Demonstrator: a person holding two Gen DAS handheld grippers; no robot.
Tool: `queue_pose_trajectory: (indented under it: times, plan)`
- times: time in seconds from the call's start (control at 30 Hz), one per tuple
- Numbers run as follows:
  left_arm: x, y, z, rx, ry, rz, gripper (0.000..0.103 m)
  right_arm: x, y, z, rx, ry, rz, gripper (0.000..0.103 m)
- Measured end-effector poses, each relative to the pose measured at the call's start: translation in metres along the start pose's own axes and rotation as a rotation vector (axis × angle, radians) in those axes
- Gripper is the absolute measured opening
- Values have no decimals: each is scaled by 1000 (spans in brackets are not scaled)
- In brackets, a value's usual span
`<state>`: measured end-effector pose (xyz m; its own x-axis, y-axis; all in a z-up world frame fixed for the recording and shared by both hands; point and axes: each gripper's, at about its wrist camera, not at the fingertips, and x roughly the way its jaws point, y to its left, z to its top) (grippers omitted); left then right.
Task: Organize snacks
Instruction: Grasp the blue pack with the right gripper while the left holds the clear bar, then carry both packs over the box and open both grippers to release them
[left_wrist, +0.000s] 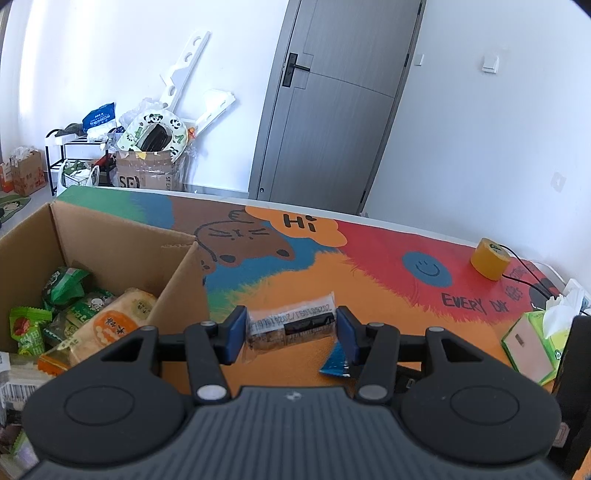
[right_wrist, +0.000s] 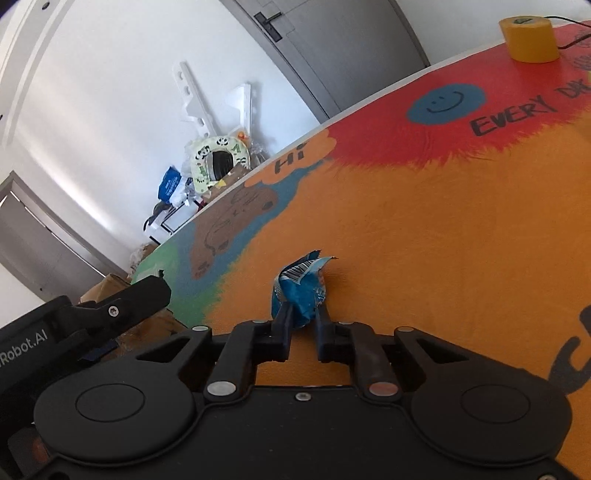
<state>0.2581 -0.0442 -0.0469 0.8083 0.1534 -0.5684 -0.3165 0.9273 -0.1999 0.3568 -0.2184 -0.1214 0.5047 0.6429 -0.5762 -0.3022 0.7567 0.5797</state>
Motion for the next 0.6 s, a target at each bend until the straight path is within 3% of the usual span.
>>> queue_pose_trajectory:
  times: [0.6]
  plan:
    - [-29, -9, -6, 6, -20, -28, 51, -63, -5, -7, -9, -111, -14, 5]
